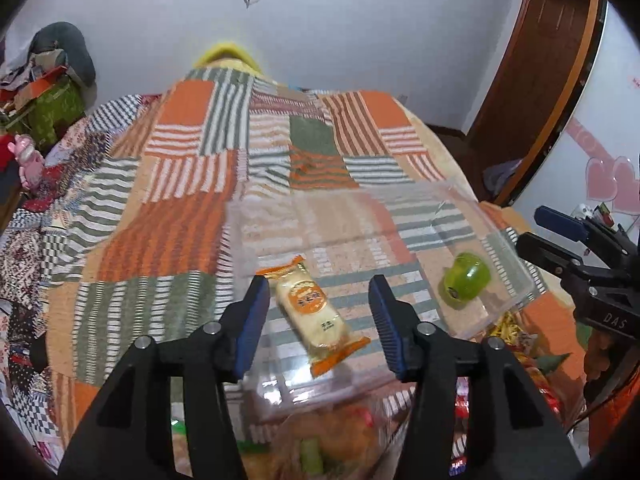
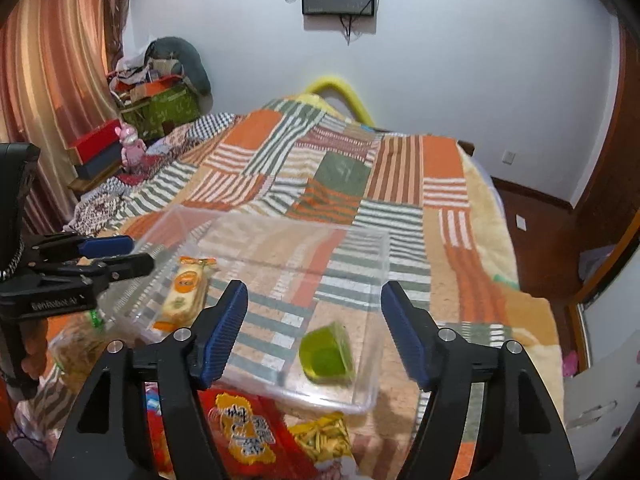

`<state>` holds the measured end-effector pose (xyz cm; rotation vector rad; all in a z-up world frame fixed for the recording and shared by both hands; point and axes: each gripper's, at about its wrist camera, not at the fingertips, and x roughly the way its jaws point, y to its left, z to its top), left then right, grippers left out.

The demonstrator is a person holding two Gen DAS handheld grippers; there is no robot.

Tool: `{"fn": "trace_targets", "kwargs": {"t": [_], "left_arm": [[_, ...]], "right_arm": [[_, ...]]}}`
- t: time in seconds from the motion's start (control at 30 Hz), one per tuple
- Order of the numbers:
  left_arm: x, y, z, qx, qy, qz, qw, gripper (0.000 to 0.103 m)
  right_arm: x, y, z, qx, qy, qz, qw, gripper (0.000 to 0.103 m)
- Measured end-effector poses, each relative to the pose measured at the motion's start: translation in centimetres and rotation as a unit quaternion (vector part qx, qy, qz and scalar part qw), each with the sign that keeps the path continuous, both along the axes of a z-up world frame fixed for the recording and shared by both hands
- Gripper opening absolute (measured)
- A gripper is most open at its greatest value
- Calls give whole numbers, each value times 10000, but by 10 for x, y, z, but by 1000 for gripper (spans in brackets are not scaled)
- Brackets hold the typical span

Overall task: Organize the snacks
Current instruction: 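Grasp the barcoded bread bag with left tool while right tool grasps green chip bag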

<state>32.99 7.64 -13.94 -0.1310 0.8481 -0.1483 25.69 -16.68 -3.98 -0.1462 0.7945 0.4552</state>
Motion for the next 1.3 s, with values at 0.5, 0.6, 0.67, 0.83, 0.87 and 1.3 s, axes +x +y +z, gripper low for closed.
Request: {"fn": "trace_targets", "kwargs": {"t": [0.5,0.6,0.67,0.83,0.87,1.3], "left_arm": [[-91,66,-10,408,247,516,9975,65],[-101,71,-29,410,474,510,9967,65],[-106,73,-42,447,591,531,9958,65],[-115,75,-69,421,855,509,9941,65],[-118,74,-73,384,897,455,9942,65],[-111,68,-94,325,975,505,9934,65]], "right_arm": [[-40,-29,-14,-49,222,-259,9994,69],[-44,-29,-32,-132,483,-287,9983,69],[-47,-29,-42,-169,640,-301,9974,69],[-61,-41,-54,-126,895,-362,9952,69],[-64,-44,-53,-90,907,-382,9951,69],[-78,-49,-67,1,1228,-392,9917,71]]}}
